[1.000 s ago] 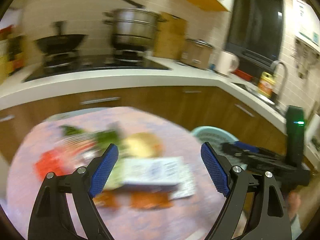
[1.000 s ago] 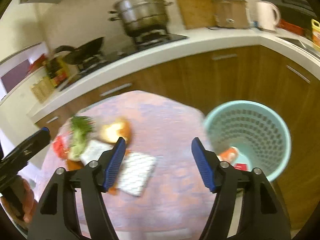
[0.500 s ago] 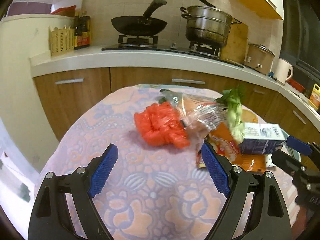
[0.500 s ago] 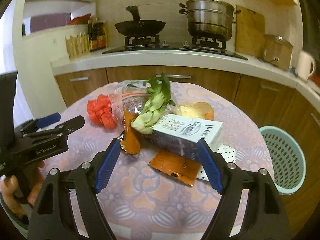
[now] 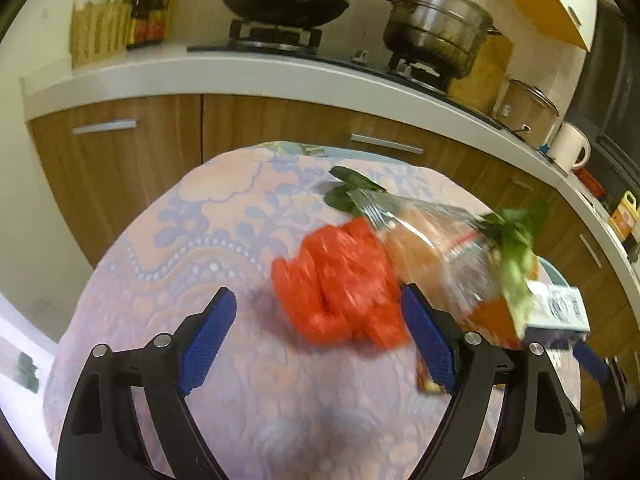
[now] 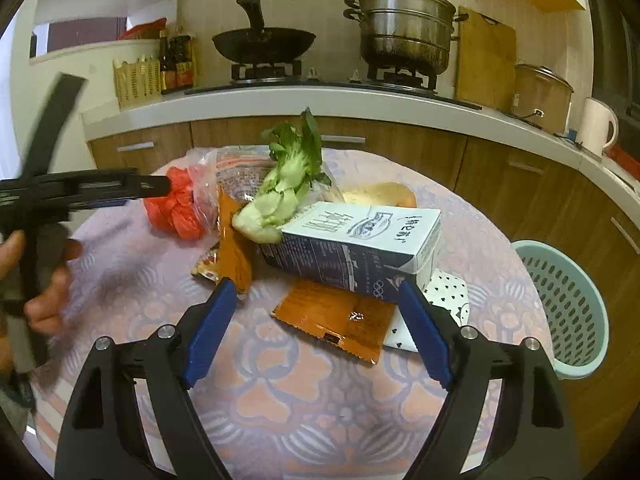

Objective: Collect trash
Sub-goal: 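Grasp the red plastic bag with the left tool, then lift the red bag with the left tool while the right tool grasps the bok choy, then carry the bok choy and red bag to the wastebasket and release both, then return both tools to the table and grasp an orange snack wrapper with the left tool, then lift the orange wrapper with the left tool while the right tool grasps the white milk carton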

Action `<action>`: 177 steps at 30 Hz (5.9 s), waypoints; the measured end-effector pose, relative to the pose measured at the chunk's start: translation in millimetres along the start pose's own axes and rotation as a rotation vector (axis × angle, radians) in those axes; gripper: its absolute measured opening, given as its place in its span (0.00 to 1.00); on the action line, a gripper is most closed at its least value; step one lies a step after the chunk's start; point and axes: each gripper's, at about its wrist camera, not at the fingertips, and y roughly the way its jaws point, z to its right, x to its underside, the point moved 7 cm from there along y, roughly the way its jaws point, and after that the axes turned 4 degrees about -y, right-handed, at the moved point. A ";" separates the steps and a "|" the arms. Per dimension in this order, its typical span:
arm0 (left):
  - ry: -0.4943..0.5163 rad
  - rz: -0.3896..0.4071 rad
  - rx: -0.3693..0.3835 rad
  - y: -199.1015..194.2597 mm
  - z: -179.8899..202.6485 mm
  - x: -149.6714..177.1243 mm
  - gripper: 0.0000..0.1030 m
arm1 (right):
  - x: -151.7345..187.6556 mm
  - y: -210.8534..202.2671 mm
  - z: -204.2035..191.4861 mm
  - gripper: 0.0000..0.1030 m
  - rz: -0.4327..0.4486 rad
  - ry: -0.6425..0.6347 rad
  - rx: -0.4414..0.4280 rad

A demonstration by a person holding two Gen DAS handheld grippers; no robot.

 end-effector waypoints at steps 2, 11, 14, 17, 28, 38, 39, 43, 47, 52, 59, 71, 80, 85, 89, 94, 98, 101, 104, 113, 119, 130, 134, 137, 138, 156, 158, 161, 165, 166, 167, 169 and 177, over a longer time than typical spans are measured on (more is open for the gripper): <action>-0.028 -0.033 0.051 11.3 -1.4 0.1 0.74 | 0.7 1.9 0.9 0.79 -0.007 -0.001 0.000; -0.022 -0.068 0.149 31.5 13.0 7.8 0.40 | -8.0 -4.1 3.0 0.79 -0.005 0.058 -0.069; -0.023 -0.028 0.140 21.2 11.9 10.0 0.37 | -31.0 -5.5 3.5 0.79 -0.014 0.088 -0.081; -0.072 0.049 0.109 2.0 -1.1 10.6 0.37 | -56.8 6.1 1.0 0.79 -0.044 0.086 -0.073; -0.050 0.188 0.036 -28.9 -3.9 13.3 0.37 | -67.6 83.3 -16.7 0.48 -0.235 0.126 -0.100; -0.039 0.211 0.016 -33.4 -5.9 10.7 0.37 | -62.2 72.4 -22.0 0.24 -0.195 0.091 -0.105; -0.047 0.217 0.012 -35.9 -7.4 10.0 0.37 | -63.5 68.5 -21.8 0.24 -0.183 0.093 -0.109; -0.068 0.238 -0.025 -54.4 -14.6 12.1 0.37 | -73.9 44.8 -19.0 0.24 -0.124 0.092 -0.128; -0.081 0.282 -0.010 -86.7 -12.6 5.3 0.37 | -85.3 14.4 -11.7 0.24 -0.056 0.093 -0.129; -0.023 0.321 0.045 -115.8 26.0 -6.5 0.37 | -92.7 -22.5 7.1 0.24 0.017 0.115 -0.128; 0.080 0.322 0.154 -128.1 112.0 -8.2 0.37 | -85.3 -65.1 66.2 0.24 0.072 0.172 -0.050; 0.288 0.208 0.268 -89.4 265.3 9.5 0.37 | -47.4 -93.5 209.0 0.24 0.078 0.342 0.150; 0.373 0.059 0.286 -16.1 347.3 32.7 0.37 | -5.5 -61.1 294.8 0.24 0.000 0.479 0.220; 0.397 0.005 0.299 17.6 383.3 43.1 0.37 | 20.8 -38.1 328.9 0.24 -0.070 0.519 0.255; 0.419 -0.026 0.306 39.5 402.5 52.6 0.38 | 43.1 -16.2 351.6 0.25 -0.145 0.585 0.251; 0.451 -0.057 0.307 67.9 418.9 61.9 0.42 | 61.7 8.9 374.3 0.25 -0.219 0.647 0.237; 0.488 -0.064 0.284 80.3 420.3 68.1 0.60 | 71.3 23.6 379.6 0.30 -0.261 0.670 0.210; 0.480 -0.074 0.294 78.9 414.1 70.7 0.63 | 72.9 21.9 379.8 0.52 -0.248 0.678 0.215; 0.472 -0.062 0.292 72.9 409.8 68.7 0.64 | 70.9 16.0 377.2 0.52 -0.230 0.671 0.211; 0.451 0.055 0.313 10.3 387.6 49.4 0.64 | 23.7 -26.4 337.8 0.52 -0.117 0.579 0.183; 0.402 0.131 0.311 -35.0 351.4 31.2 0.65 | -10.1 -46.2 290.3 0.52 -0.053 0.498 0.134; 0.251 0.216 0.201 -83.2 234.8 4.2 0.68 | -44.7 -34.8 188.9 0.52 -0.041 0.325 0.023; 0.182 0.222 0.142 -89.0 181.2 -0.2 0.69 | -54.3 -30.7 156.0 0.52 -0.034 0.261 -0.009; 0.134 0.190 0.126 -86.1 145.0 3.0 0.70 | -56.2 -27.5 136.3 0.52 -0.034 0.220 -0.018; 0.122 0.175 0.133 -84.6 135.7 5.8 0.70 | -56.3 -25.4 130.6 0.52 -0.037 0.210 -0.023; 0.176 -0.031 -0.010 -7.2 114.7 64.9 0.57 | -38.3 -10.7 106.5 0.52 -0.104 0.174 -0.042; 0.173 -0.035 -0.013 -4.9 112.9 65.5 0.51 | -38.0 -10.7 106.1 0.52 -0.104 0.173 -0.045; 0.179 -0.056 -0.014 0.1 110.8 69.7 0.32 | -38.4 -9.5 101.7 0.52 -0.107 0.167 -0.064; 0.153 -0.083 0.027 2.8 103.0 73.8 0.06 | -48.7 -6.3 83.0 0.52 -0.107 0.106 -0.087; 0.151 -0.077 0.026 1.9 101.9 74.0 0.05 | -51.5 -5.3 77.2 0.52 -0.106 0.087 -0.093; 0.147 -0.071 0.030 -0.1 99.3 73.7 0.04 | -54.0 -3.2 71.0 0.52 -0.107 0.067 -0.103; 0.134 -0.064 0.042 -4.4 95.2 72.9 0.02 | -56.1 3.0 61.9 0.52 -0.114 0.036 -0.113; 0.104 -0.036 0.093 -29.1 84.1 68.3 0.02 | -53.2 40.5 58.6 0.66 -0.166 -0.026 -0.123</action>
